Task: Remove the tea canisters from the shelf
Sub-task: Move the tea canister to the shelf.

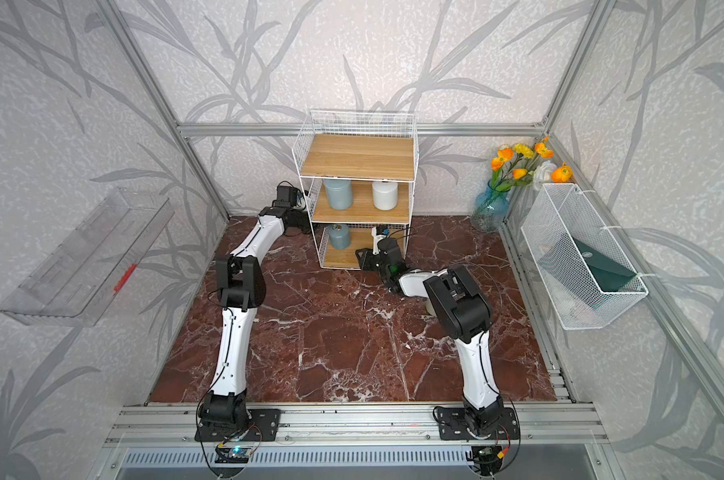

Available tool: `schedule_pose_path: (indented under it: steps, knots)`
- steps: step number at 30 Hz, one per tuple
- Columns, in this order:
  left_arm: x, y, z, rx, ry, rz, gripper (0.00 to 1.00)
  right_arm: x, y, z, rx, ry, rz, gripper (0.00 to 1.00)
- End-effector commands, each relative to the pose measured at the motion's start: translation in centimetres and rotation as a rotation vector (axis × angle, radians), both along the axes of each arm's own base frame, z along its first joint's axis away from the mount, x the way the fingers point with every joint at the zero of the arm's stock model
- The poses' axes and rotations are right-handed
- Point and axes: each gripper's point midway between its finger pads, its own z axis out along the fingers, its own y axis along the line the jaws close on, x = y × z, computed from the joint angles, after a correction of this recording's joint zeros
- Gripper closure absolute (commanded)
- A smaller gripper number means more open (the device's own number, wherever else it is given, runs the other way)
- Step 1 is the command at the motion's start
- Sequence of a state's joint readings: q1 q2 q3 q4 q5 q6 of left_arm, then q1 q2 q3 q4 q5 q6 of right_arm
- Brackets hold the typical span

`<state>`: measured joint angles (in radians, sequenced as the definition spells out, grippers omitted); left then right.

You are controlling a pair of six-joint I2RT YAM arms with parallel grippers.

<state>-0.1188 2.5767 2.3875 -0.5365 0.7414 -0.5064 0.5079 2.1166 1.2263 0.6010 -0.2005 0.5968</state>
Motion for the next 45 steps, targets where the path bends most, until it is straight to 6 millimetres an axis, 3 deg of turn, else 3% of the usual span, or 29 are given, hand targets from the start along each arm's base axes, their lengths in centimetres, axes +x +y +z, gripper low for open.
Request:
schedule_pose_path:
  steps: [1,13,17,22,27,30,38,45]
  knots:
    - [-2.0,-2.3,-1.2,0.018,0.037,-0.090,1.00,-0.1,-0.1,3.1,0.027,-0.060,0.001,0.69]
    - [-6.5,-4.0,-0.9,-0.040,0.046,-0.197,1.00,-0.2,-0.6,3.6,0.005,-0.065,-0.015,0.69]
    - [-7.3,-3.4,-0.7,-0.026,0.041,-0.181,1.00,0.4,-1.1,4.2,-0.029,-0.079,-0.046,0.69]
    - [-6.7,-1.6,0.5,-0.100,-0.001,-0.071,1.00,1.7,-1.5,4.9,-0.079,-0.108,-0.100,0.69]
    - [-5.7,1.7,2.1,-0.184,-0.095,0.082,0.98,3.4,-2.1,4.2,-0.132,-0.108,-0.169,0.69]
    - [-5.8,2.4,2.7,-0.205,-0.122,0.097,0.95,4.5,-1.6,3.5,-0.154,-0.098,-0.169,0.69]
    - [-5.3,1.9,4.2,-0.257,-0.154,0.069,0.89,7.0,-0.7,1.8,-0.211,-0.085,-0.173,0.69]
    - [-3.7,1.2,3.8,-0.260,-0.124,0.056,0.86,8.5,0.9,1.3,-0.231,-0.086,-0.124,0.69]
